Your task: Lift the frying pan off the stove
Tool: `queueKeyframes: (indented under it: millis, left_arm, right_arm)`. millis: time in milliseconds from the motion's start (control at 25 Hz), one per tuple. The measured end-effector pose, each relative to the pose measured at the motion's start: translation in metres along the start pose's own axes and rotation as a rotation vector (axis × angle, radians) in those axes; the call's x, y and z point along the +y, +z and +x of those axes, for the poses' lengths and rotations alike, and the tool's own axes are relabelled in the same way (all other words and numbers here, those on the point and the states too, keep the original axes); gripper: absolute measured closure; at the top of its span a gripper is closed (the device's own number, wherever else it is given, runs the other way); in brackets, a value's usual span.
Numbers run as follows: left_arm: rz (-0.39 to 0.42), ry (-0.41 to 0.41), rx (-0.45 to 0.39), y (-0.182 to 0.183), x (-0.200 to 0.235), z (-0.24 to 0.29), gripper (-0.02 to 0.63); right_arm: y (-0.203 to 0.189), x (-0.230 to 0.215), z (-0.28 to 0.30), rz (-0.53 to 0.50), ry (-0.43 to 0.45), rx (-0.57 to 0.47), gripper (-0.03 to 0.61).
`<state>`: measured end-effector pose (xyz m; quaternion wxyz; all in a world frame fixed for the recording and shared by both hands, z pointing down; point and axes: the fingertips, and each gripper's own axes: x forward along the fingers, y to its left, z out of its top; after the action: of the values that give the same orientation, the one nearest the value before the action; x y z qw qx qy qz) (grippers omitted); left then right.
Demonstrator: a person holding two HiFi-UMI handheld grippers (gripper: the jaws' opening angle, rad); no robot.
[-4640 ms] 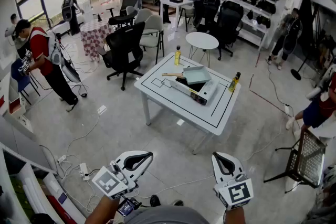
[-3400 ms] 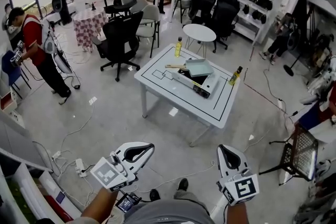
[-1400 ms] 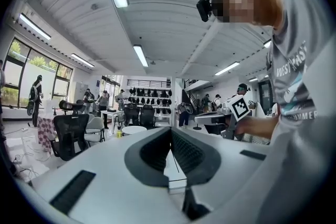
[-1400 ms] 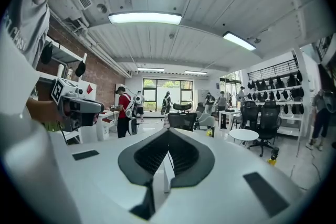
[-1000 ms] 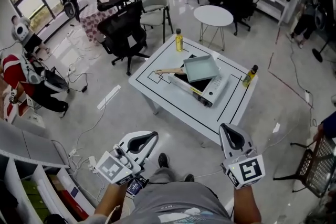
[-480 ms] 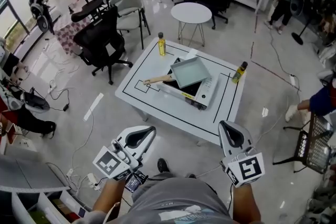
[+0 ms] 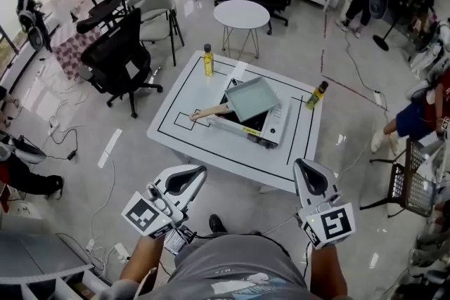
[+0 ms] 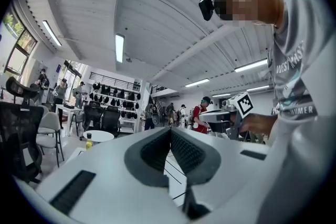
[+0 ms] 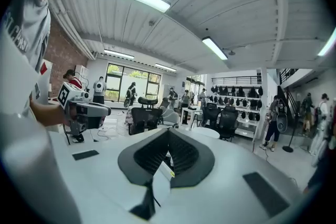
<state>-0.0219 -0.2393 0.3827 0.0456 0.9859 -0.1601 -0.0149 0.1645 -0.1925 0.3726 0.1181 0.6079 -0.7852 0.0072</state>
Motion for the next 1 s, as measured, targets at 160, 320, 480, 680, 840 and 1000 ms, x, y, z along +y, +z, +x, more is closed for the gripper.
queueKeyframes:
  millis: [160, 320, 480, 680, 840, 1000]
  left_arm:
    - [-0.006, -0.007, -0.016, 0.000, 0.023, -0.010, 0.617]
    - [-0.011, -0.002, -0.030, 0.006, 0.039, -0.019, 0.617]
    - [0.010, 0.005, -0.034, 0.009, 0.054, -0.024, 0.617]
    - [0.006, 0.012, -0.022, 0.010, 0.067, -0.027, 0.617]
    - [0.009, 0.027, -0.009, 0.008, 0.076, -0.026, 0.617]
    - [-0.002, 0.055, 0.011, 0.003, 0.088, -0.022, 0.617]
  right_arm:
    - [0.010, 0.009, 0.016, -0.029, -0.025, 0.001, 0.566]
    - [0.024, 0.013, 0.026, -0.045, -0.036, 0.000, 0.566]
    - [0.028, 0.017, 0.037, -0.054, -0.037, 0.005, 0.566]
    - [0.032, 0.015, 0.051, -0.054, -0.035, 0.010, 0.566]
    - [0.030, 0.007, 0.068, -0.054, -0.022, 0.019, 0.566]
    - [0.032, -0.005, 0.091, -0.048, 0.004, 0.009, 0.566]
